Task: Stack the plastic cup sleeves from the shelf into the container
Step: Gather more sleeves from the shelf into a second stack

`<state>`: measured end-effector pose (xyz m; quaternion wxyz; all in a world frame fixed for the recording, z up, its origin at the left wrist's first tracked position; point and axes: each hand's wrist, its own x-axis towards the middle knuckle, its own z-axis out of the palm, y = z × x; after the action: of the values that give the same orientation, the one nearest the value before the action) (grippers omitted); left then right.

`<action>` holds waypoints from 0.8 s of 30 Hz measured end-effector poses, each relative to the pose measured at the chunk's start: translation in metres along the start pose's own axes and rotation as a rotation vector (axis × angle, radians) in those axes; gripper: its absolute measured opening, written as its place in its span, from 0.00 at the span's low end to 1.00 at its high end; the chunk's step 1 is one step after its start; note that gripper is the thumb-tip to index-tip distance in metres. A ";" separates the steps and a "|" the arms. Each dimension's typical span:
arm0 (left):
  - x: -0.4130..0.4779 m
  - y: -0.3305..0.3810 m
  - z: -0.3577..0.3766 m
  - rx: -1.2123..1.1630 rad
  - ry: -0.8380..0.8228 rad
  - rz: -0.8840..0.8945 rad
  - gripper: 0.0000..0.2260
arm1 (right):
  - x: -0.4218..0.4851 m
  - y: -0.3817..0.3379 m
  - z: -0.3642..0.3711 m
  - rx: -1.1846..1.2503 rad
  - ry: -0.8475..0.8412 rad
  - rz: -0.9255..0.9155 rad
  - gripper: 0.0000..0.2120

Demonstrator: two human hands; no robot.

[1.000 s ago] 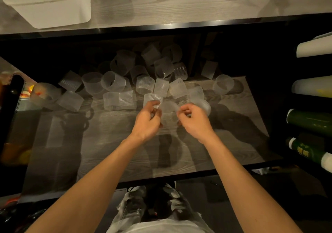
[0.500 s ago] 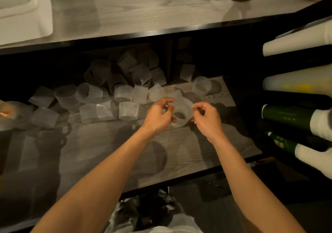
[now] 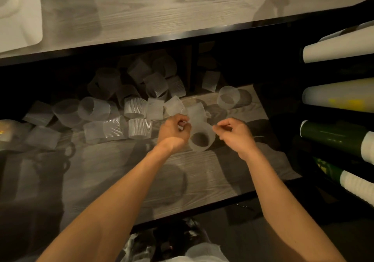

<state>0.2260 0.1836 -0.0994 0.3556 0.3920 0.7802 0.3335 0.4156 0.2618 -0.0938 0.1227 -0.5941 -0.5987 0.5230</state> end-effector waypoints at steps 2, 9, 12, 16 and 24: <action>0.006 0.005 -0.004 -0.006 0.057 0.022 0.11 | 0.008 -0.006 -0.003 0.096 0.052 0.039 0.09; 0.026 0.028 -0.002 0.111 -0.108 0.037 0.20 | 0.042 -0.021 0.016 0.162 -0.138 0.399 0.19; 0.032 0.027 0.002 0.109 -0.160 -0.004 0.21 | 0.047 -0.022 0.023 0.248 -0.173 0.428 0.18; 0.034 0.028 -0.002 0.056 -0.063 -0.030 0.19 | 0.053 -0.019 0.025 0.349 -0.028 0.336 0.19; 0.011 0.050 -0.004 -0.172 0.119 0.124 0.16 | 0.002 -0.054 0.012 0.302 0.266 -0.228 0.08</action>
<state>0.2362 0.2158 -0.0607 0.3196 0.3870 0.7429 0.4430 0.3745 0.2712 -0.0582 0.3462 -0.5613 -0.5553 0.5068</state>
